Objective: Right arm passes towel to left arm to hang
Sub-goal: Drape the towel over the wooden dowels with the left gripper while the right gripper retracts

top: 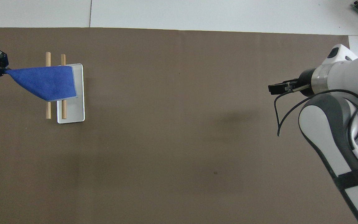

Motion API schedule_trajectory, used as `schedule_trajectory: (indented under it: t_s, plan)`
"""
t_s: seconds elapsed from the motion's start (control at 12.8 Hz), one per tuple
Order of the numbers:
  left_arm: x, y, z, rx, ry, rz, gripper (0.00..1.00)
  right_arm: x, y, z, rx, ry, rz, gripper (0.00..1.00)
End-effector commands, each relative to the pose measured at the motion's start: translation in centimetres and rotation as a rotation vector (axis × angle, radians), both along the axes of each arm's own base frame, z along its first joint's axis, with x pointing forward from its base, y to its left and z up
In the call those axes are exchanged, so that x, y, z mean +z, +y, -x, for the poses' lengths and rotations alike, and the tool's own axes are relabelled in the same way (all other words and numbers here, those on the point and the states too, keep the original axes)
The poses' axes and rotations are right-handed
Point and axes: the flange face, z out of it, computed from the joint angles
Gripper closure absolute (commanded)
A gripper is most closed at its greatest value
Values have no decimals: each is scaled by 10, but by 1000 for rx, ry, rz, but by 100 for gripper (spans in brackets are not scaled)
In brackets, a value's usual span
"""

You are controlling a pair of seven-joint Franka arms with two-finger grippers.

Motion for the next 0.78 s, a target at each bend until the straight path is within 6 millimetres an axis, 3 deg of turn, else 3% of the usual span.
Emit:
schedule_trajectory:
  t_s: [0.0,0.39,0.47,0.55,0.62,0.7]
  plan:
    - [-21,1,2,-24,-25,-5,100,26,-10,3,-107,59,69,0]
    - [-41,-2,6,-17,-81,41,100,81,-42,28,-246,138,52,0]
    - [-39,-2,5,-18,-84,40,88,92,-48,34,-254,158,52,0]
    - [-37,0,4,-14,-89,40,47,106,-56,42,-269,173,49,0]
    - [-33,2,3,-10,-97,42,26,116,-61,51,-292,196,38,0]
    - [-30,4,-3,-11,-102,42,18,126,-65,61,-323,203,34,0]
